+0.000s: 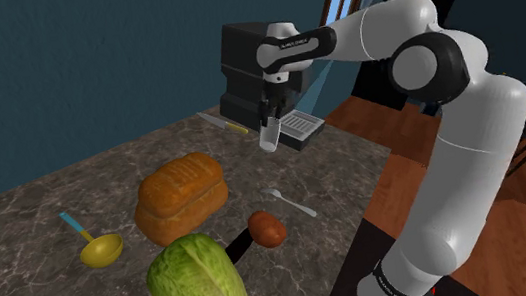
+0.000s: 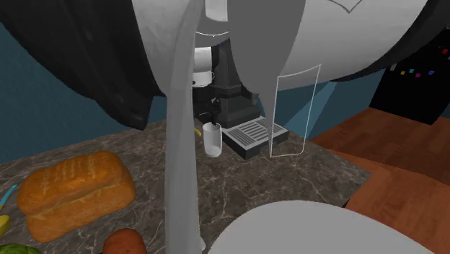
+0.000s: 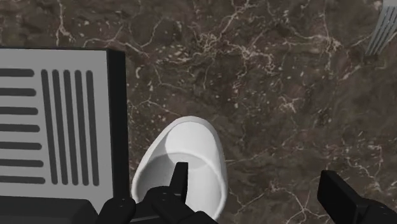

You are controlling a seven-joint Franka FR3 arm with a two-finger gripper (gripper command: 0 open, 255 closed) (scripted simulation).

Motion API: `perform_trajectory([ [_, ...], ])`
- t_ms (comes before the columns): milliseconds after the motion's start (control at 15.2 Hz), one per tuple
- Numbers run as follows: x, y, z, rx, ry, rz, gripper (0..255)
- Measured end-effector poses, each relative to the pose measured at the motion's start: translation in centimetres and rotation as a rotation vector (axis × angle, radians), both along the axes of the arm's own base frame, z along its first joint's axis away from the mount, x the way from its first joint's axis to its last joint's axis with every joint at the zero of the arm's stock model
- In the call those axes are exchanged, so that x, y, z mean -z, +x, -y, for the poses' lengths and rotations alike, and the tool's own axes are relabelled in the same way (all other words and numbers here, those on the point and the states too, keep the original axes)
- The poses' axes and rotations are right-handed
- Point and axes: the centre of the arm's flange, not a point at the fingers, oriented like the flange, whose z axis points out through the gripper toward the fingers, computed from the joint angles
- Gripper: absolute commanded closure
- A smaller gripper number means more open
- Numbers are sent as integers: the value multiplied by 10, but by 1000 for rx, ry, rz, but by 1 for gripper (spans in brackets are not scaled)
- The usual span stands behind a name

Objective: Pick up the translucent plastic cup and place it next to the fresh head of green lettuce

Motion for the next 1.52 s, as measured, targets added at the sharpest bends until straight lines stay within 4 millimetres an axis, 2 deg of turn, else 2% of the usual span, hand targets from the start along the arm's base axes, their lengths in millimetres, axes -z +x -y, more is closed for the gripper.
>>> perform_trajectory([
  [132,14,21,9,1,7,-4,0],
  [264,24,29,13,1,10,-6,0],
  [660,53,31,14,1,11,-6,0],
  [1056,58,31,14,1,11,-6,0],
  [1122,58,31,14,1,11,-6,255],
  [1518,57,31,13,1,11,-5,255],
])
